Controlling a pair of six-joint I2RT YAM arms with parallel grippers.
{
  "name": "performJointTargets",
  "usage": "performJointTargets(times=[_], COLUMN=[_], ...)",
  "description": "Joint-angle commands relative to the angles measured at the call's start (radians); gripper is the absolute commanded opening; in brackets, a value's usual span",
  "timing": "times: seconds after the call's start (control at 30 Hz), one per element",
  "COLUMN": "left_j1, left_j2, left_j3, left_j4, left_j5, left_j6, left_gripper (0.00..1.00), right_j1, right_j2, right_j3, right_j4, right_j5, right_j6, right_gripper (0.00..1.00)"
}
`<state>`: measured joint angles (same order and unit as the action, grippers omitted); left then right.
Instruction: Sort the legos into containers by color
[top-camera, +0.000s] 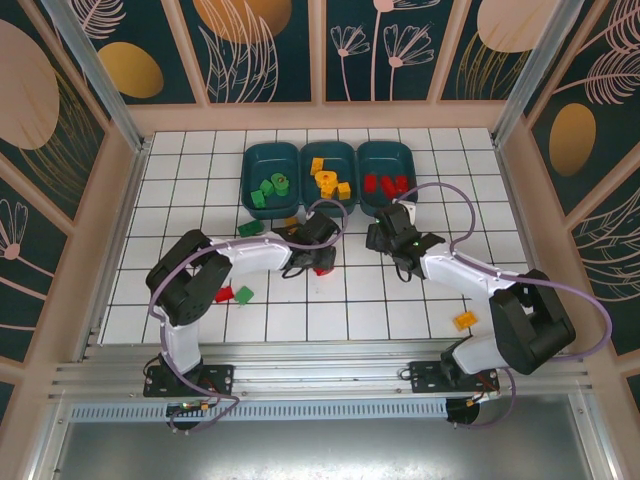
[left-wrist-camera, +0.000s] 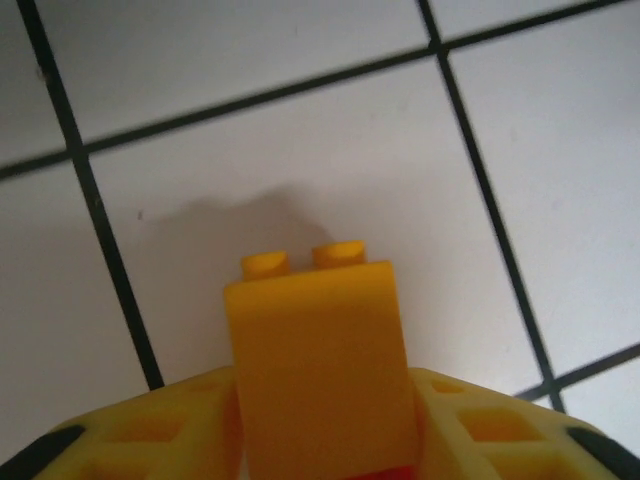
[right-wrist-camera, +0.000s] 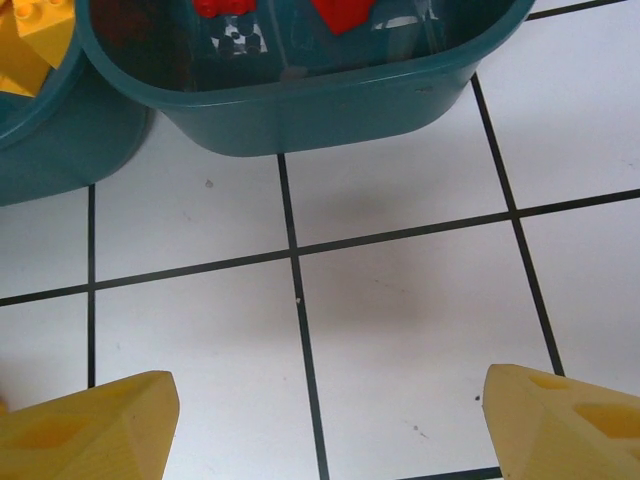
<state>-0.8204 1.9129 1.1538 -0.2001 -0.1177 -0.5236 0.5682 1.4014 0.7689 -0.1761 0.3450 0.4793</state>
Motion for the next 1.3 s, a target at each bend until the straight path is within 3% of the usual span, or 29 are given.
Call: performJointTargets(times=[0.0,0.33,0.63,0.9,1.13,1.27], left_j1=[0.001,0.002,0.018,0.168,0.185,0.21], left_j2=[0.042,0.033,0.065,0.339,0.523,0.528], left_j3=[0.05,0.132,0.379,0.746,0.998,1.02], left_j4=[0.016,-0.036,-0.116,-0.228,-0.335,-0.329], left_j5=[-0.033,-0.037,-0.017,0.107,0.08,0.085], left_j6=[0.015,0.053,0.096,0.096,0.136,0.119], left_gripper=[0.37,0.11,0.09,0.08,0.15,0.43], right_j1=[-0.005,-0.005,-0.015,-0.059,-0.06,-0.006], right_j2=[-0.004,-0.004,-0.052,-0.141,-0.263,-0.245], right_j3=[-0.016,-0.014,-0.019,-0.022,-0.008,-0.013], right_j4=[0.037,0.048,0.04,-0.004,-0.062,-0.057], right_j5=[-0.01,-0.012,-0.025,-0.083,-0.163,-0.217], right_j6=[0.021,0.012,0.004,0.011,0.028,0.011], right_gripper=[0.8,0.78,0.78,0.78,0.82,0.85])
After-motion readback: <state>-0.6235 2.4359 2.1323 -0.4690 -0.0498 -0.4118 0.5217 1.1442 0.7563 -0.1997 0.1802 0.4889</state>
